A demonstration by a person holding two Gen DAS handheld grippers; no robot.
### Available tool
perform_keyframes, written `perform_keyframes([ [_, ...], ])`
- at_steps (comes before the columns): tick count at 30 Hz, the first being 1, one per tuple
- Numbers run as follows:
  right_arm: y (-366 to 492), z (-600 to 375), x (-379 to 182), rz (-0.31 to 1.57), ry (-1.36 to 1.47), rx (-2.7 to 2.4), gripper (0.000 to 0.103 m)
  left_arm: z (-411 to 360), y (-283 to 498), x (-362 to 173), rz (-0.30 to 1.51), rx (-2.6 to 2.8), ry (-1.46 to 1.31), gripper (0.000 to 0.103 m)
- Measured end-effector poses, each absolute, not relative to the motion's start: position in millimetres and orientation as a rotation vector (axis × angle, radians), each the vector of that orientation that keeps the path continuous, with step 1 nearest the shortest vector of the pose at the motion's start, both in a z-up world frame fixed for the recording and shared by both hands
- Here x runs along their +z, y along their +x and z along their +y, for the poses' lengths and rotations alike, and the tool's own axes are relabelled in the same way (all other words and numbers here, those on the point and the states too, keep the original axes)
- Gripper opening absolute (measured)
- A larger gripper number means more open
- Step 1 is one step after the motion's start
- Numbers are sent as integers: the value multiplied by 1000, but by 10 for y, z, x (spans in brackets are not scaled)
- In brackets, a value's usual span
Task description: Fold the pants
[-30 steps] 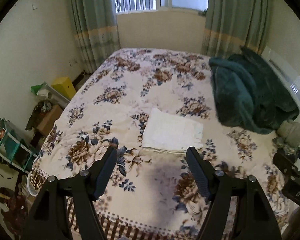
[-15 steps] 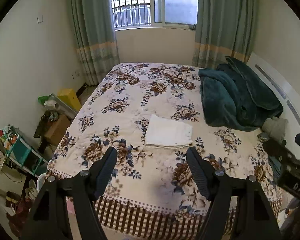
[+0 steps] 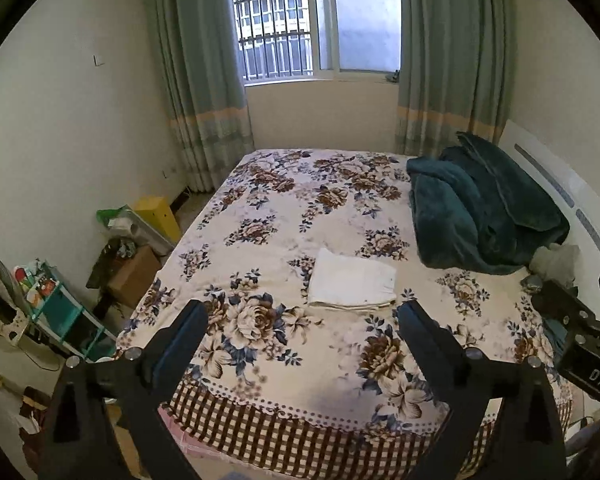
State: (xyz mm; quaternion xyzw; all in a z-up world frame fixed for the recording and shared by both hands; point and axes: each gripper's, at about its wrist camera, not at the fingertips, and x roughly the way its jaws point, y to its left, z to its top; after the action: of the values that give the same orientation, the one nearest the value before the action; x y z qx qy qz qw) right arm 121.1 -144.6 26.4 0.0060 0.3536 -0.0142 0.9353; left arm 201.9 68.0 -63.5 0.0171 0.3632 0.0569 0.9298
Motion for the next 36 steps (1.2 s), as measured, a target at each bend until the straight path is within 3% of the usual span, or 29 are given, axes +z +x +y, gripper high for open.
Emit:
perform_keyframes([
  [36, 1175, -1516, 261, 752, 18, 25, 103, 646, 1816, -600, 735, 132, 7, 97],
])
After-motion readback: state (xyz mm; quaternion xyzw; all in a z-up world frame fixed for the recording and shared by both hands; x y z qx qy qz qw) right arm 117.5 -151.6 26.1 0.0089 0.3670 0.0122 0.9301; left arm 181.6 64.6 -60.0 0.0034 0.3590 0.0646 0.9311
